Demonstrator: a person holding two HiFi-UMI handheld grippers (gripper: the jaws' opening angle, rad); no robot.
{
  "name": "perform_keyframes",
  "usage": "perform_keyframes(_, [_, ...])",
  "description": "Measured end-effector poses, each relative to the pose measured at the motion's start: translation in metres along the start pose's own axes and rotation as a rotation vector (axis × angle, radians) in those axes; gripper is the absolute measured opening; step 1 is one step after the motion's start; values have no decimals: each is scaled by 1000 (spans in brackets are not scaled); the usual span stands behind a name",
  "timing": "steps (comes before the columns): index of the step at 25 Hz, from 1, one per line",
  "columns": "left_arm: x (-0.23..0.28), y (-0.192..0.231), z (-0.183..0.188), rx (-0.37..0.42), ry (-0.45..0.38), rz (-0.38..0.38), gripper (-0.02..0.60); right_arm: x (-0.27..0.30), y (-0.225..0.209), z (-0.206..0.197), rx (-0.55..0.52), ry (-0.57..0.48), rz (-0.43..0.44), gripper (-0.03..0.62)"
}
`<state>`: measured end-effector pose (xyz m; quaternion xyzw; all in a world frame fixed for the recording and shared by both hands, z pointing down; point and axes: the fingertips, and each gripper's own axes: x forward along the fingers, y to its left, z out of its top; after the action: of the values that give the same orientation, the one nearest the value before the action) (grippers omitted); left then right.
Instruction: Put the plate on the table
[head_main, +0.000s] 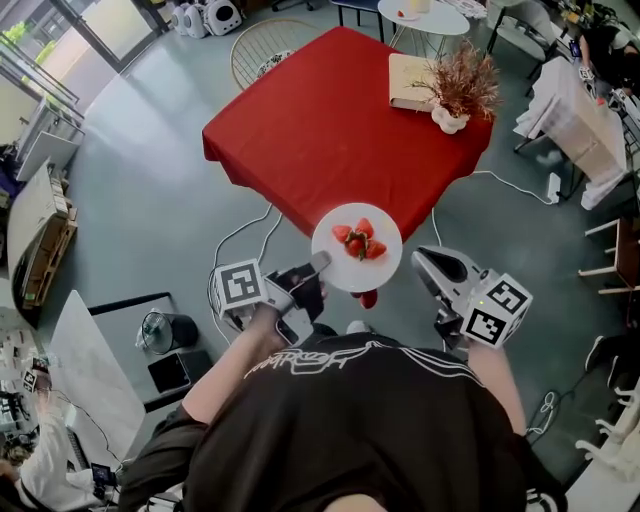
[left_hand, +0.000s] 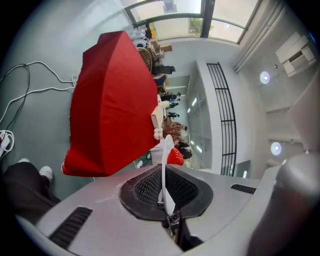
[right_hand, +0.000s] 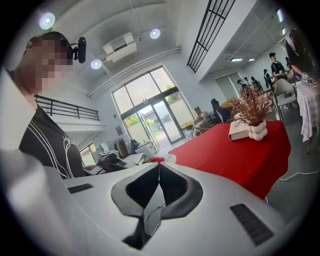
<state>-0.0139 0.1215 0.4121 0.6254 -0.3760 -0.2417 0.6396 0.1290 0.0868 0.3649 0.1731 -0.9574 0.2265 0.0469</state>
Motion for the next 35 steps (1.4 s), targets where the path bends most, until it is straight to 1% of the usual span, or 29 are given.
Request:
perform_keyframes(6, [7, -4, 11, 7, -12, 9, 15, 3, -15, 4, 51, -27, 10, 8])
perform_keyframes(10, [12, -7, 22, 16, -12, 1, 15, 5, -19, 7, 58, -26, -2, 8])
perform_keyframes(14, [23, 3, 29, -2, 20, 10, 15, 5, -24, 6, 65, -26, -30, 8])
perform_keyframes(18, [34, -1, 38, -7, 41, -24, 15, 8, -32, 5, 79, -20, -64, 8])
perform_keyframes(21, [40, 2, 56, -10, 50, -25, 15, 22, -41, 12, 88, -25, -78, 8])
perform_keyframes(25, [51, 15, 86, -24, 56, 2, 15, 44, -61, 21, 107, -23, -95, 8])
perform_keyframes(27, [59, 17, 99, -17, 64, 6, 15, 54, -72, 25, 122, -22, -100, 8])
perform_keyframes(30, [70, 14, 116, 12, 78, -5, 15, 72, -84, 29, 135, -21, -105, 8])
perform_keyframes(35, [83, 10, 150, 16, 80, -27, 15, 100, -107, 42, 156, -39, -121, 8])
